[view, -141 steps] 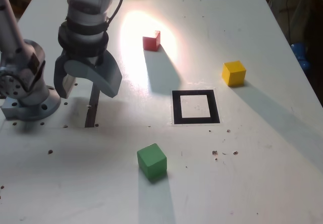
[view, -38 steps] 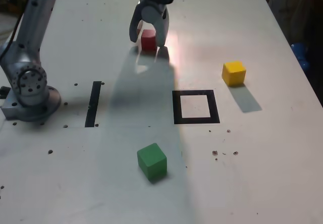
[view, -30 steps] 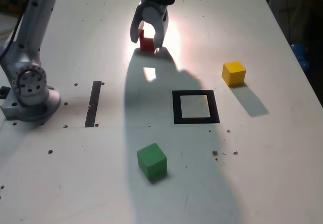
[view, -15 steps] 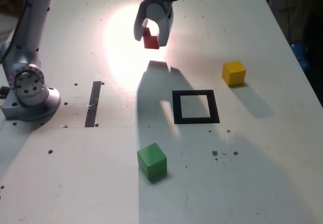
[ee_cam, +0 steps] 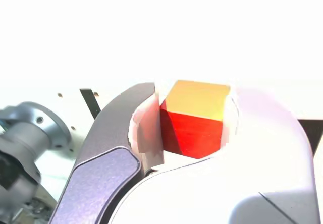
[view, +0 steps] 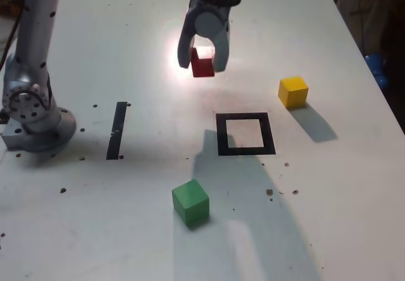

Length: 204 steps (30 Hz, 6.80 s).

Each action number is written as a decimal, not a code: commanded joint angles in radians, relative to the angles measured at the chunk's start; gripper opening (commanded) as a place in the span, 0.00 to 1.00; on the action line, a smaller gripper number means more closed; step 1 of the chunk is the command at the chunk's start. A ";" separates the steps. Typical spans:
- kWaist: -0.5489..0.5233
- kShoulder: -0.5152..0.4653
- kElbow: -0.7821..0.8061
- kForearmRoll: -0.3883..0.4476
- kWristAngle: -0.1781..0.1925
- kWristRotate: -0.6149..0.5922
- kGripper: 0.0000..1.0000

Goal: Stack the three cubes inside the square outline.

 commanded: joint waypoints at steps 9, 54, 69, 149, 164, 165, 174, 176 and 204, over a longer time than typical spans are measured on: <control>-0.189 0.042 -0.056 0.004 -0.052 -0.184 0.31; -0.285 0.201 -0.170 -0.001 -0.087 -0.215 1.00; -0.242 0.140 -0.259 0.055 0.015 -0.118 1.00; -0.239 0.155 -0.364 0.171 -0.051 -0.166 0.28; -0.314 0.124 -0.257 0.122 -0.103 -0.207 0.28; -0.316 0.126 -0.253 0.118 -0.105 -0.207 0.28; -0.316 0.159 -0.259 0.102 -0.111 -0.204 0.28; -0.316 0.170 -0.262 0.098 -0.112 -0.201 0.28; -0.311 0.154 -0.247 0.078 -0.087 -0.191 1.00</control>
